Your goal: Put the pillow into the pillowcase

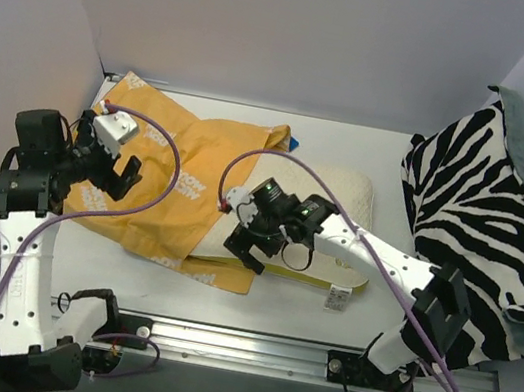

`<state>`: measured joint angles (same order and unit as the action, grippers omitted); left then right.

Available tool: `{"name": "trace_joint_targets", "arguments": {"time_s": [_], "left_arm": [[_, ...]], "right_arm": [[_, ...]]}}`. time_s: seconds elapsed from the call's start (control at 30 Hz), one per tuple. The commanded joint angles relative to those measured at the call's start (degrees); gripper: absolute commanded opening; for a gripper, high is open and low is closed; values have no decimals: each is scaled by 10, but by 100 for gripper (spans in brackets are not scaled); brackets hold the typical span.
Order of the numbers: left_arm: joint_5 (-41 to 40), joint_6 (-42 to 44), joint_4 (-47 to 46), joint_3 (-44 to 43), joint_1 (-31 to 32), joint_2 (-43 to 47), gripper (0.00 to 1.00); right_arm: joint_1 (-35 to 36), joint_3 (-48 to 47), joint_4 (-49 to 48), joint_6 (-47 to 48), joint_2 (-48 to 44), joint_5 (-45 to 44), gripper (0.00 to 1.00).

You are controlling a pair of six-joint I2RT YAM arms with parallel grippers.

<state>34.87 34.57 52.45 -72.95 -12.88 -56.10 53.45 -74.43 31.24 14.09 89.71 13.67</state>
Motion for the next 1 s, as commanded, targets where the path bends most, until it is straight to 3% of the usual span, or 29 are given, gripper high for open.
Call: {"name": "trace_joint_targets", "arguments": {"time_s": [0.0,0.1,0.2,0.3,0.4,0.43,0.5,0.53,0.6,0.67,0.77,0.8,0.9,0.97], "left_arm": [[-6,61,123,-29,8,-14,98],[19,32,168,-54,21,-25,98],[-13,-29,175,-68,59,-44,97],[-30,-11,181,-41,82,-22,97],[-73,65,195,14,155,14,98],[-90,111,209,30,183,23,98],[-89,169,230,59,198,53,97],[-78,226,233,91,210,72,97],[-60,337,247,127,222,84,97],[-54,394,237,196,252,82,97],[-96,341,133,248,320,61,96],[-121,322,77,257,387,52,96],[-204,263,-37,303,502,13,95],[-217,263,-67,314,541,-26,94]], "right_arm": [[24,34,-28,15,36,-101,100],[25,51,-87,24,75,-165,100],[23,29,-116,34,139,-184,100],[21,-4,-125,34,174,-186,96],[10,-36,-125,29,208,-158,66],[5,-45,-121,24,210,-146,46],[-4,-69,-105,22,206,-123,24],[-8,-73,-93,13,199,-97,0],[-19,-69,-89,-6,175,-66,0],[-42,-56,-86,-40,160,-3,0],[-65,-27,-79,-53,137,56,0],[-66,-14,-80,-44,126,63,0],[-66,-2,-80,-48,127,89,0],[-63,-13,-67,-58,131,109,0]]}}
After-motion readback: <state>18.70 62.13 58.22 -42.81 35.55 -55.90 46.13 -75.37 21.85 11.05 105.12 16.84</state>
